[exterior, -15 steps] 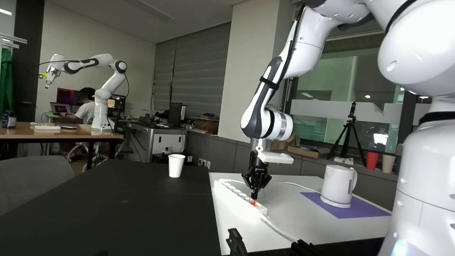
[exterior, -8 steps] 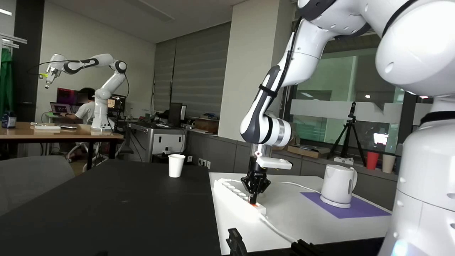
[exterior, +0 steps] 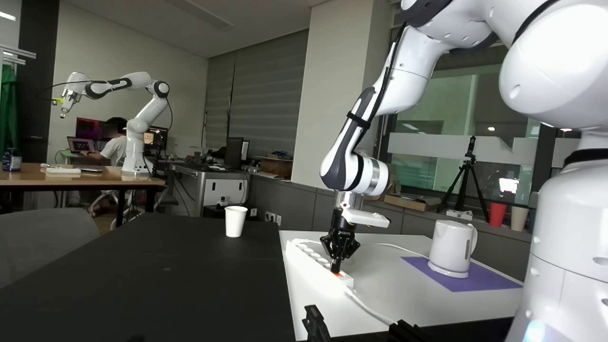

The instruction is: Turn off the extension cord

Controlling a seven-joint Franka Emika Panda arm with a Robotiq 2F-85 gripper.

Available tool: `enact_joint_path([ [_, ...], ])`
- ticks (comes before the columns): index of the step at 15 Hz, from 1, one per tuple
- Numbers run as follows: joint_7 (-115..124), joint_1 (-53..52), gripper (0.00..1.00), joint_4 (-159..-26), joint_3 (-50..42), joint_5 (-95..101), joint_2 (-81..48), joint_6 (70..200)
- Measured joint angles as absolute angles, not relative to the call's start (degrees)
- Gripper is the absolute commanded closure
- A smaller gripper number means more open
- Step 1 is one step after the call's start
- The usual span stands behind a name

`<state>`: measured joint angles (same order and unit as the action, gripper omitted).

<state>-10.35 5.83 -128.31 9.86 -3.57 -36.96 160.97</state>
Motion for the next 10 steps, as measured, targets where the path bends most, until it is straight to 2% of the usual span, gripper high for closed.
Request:
enact_joint_path([
  [10, -14.6, 10.3, 1.0, -135.2, 14.7, -5.8, -33.0, 163.4],
])
